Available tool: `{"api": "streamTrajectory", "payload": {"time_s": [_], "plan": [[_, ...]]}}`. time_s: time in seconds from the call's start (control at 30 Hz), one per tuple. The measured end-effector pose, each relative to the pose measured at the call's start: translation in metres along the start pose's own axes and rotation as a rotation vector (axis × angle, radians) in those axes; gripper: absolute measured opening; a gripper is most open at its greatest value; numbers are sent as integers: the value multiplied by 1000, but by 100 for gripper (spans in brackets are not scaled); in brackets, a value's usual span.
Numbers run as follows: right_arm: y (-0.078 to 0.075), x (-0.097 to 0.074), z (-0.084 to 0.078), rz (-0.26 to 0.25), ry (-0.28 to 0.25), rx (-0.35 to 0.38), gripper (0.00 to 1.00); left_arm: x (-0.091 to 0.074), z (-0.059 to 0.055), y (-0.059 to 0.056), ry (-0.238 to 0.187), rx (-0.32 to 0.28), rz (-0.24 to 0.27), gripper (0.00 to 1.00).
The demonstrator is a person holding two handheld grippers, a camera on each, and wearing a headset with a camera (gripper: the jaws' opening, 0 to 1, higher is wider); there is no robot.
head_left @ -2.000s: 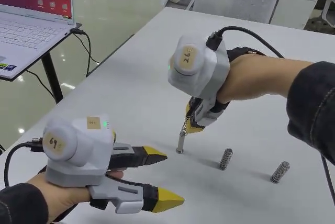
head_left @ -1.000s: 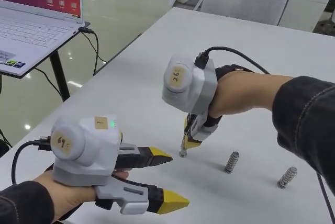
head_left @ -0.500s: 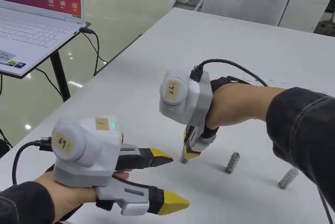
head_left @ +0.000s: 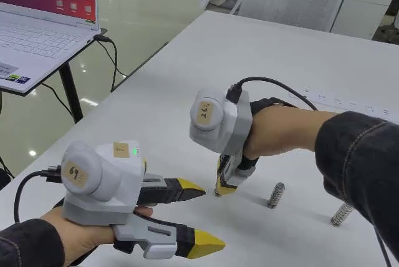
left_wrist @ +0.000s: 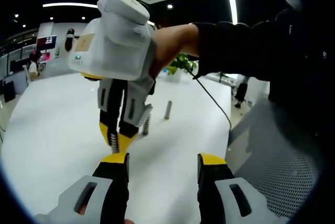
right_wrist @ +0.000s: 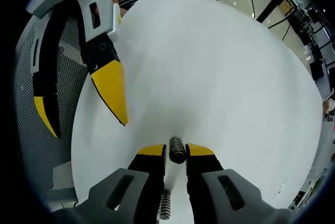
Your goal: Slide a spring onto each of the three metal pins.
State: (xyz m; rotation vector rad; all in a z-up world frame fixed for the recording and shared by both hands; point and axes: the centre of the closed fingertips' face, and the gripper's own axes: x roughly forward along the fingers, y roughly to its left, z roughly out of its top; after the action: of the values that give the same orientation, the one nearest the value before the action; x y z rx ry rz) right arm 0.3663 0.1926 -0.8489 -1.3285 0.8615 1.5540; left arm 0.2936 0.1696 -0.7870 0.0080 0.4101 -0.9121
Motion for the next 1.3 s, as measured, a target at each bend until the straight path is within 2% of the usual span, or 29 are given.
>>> {"api": "streamTrajectory", "payload": {"time_s": [0.4,0.8,1.3], "plan": [[-4,-10,-11,-32,-35,46,20,0,0,-1,2,3,-2,47],[1,-27,-23,-60,-142,139,27,0,-1,-1,5,2,0,48],[3,-50,-41,-148,-245,226,32,2,-2,-3,15,0,-5,49]]}}
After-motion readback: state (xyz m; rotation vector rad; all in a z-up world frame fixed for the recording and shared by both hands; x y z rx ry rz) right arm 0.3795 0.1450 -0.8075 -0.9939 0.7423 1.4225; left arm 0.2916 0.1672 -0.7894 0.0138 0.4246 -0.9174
